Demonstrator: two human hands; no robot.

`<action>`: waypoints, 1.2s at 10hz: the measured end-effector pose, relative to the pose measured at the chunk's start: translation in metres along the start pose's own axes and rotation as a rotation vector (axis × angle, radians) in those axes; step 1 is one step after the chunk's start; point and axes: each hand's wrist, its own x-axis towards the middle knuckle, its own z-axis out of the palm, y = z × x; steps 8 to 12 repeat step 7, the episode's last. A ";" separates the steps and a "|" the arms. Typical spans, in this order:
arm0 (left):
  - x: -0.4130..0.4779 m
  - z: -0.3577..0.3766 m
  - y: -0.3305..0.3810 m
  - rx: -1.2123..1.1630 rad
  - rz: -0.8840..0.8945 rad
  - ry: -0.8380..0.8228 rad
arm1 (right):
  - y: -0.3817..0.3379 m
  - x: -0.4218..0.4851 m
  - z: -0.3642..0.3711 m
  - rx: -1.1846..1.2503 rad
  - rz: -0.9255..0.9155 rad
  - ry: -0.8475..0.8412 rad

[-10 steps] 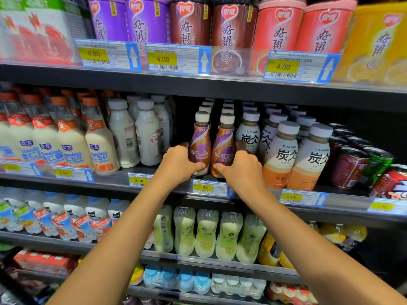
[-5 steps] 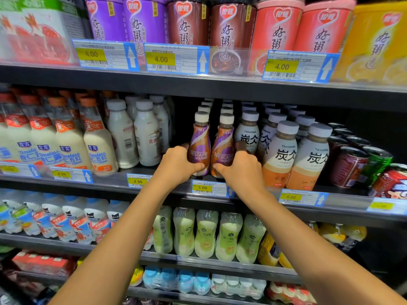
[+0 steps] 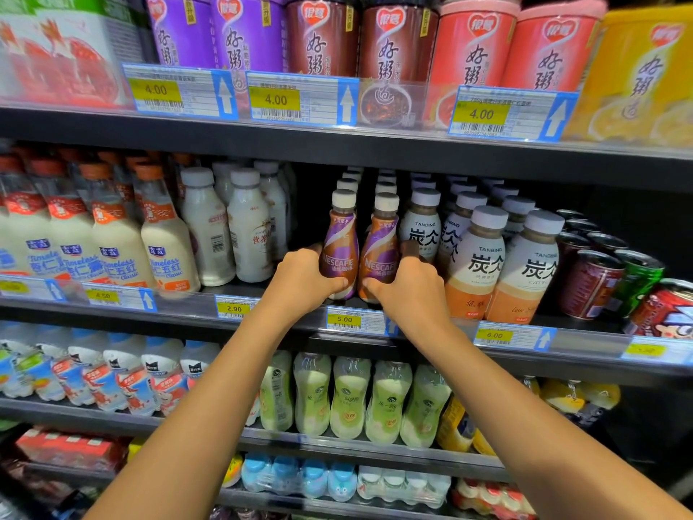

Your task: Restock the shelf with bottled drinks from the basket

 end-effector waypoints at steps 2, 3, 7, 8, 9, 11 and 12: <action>-0.002 0.002 0.000 0.024 0.006 0.027 | -0.003 0.000 0.001 0.004 0.013 0.001; -0.004 0.001 0.002 0.043 -0.004 0.034 | -0.005 -0.004 -0.001 0.007 0.012 -0.004; -0.019 -0.012 0.020 0.244 -0.004 0.007 | -0.005 -0.015 -0.035 0.028 -0.043 -0.060; -0.019 -0.012 0.020 0.244 -0.004 0.007 | -0.005 -0.015 -0.035 0.028 -0.043 -0.060; -0.019 -0.012 0.020 0.244 -0.004 0.007 | -0.005 -0.015 -0.035 0.028 -0.043 -0.060; -0.019 -0.012 0.020 0.244 -0.004 0.007 | -0.005 -0.015 -0.035 0.028 -0.043 -0.060; -0.019 -0.012 0.020 0.244 -0.004 0.007 | -0.005 -0.015 -0.035 0.028 -0.043 -0.060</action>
